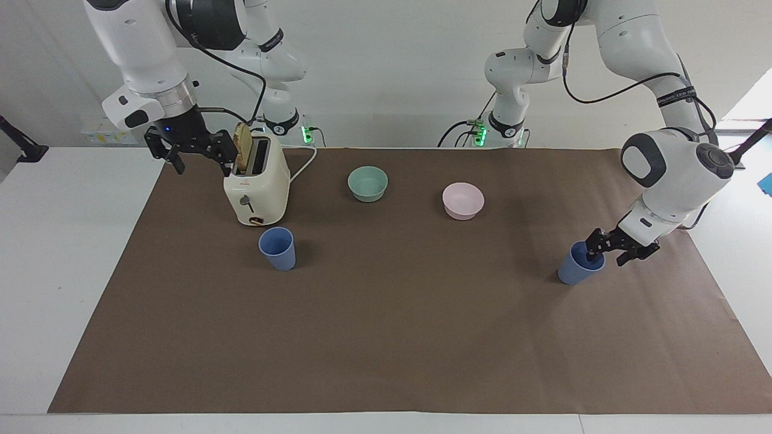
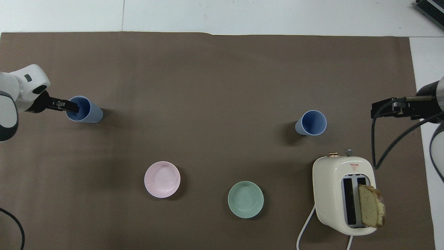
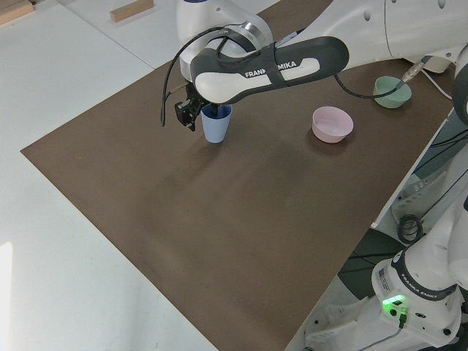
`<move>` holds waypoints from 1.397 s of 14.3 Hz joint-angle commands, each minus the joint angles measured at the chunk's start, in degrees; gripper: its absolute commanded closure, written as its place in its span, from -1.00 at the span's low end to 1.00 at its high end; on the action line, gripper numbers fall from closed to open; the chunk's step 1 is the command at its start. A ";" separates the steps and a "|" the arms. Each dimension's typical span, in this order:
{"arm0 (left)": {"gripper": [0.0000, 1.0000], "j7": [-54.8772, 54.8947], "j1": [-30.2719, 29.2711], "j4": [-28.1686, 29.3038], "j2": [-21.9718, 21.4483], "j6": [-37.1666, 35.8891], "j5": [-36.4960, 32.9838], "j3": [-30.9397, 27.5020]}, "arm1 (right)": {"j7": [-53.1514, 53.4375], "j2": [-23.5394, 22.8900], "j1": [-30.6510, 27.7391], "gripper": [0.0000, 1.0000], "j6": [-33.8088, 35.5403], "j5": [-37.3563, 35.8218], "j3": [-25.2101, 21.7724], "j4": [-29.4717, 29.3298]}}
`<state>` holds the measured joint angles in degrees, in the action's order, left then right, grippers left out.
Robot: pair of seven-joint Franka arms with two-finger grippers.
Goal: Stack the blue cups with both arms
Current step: 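Close the left gripper on the rim of the blue cup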
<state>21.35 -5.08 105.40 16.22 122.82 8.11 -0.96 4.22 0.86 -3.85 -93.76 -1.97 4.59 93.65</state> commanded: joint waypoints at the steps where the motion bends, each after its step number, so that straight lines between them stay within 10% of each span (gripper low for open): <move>1: -0.41 0.80 -0.46 1.56 -0.31 1.37 1.47 0.44 | -0.97 1.34 -0.19 -1.00 -1.16 -0.75 0.15 1.63; 9: 0.17 -1.57 0.16 2.79 -0.66 1.64 2.52 0.35 | -0.97 1.25 -0.19 -1.00 -1.51 -0.66 0.15 1.63; 12: 0.99 -1.49 0.07 2.53 -0.75 0.49 2.52 0.35 | -0.88 1.25 -0.28 -1.00 -1.51 -0.66 0.15 1.63; 20: 1.00 -9.62 6.02 -0.80 -4.44 -3.20 1.83 0.35 | -0.71 1.25 -0.28 -1.00 -1.33 -0.66 0.15 1.63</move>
<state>16.85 -3.08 105.34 14.34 121.65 10.18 0.17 4.22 0.86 -3.85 -93.94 -1.97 4.59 93.65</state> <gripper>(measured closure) 0.965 0.000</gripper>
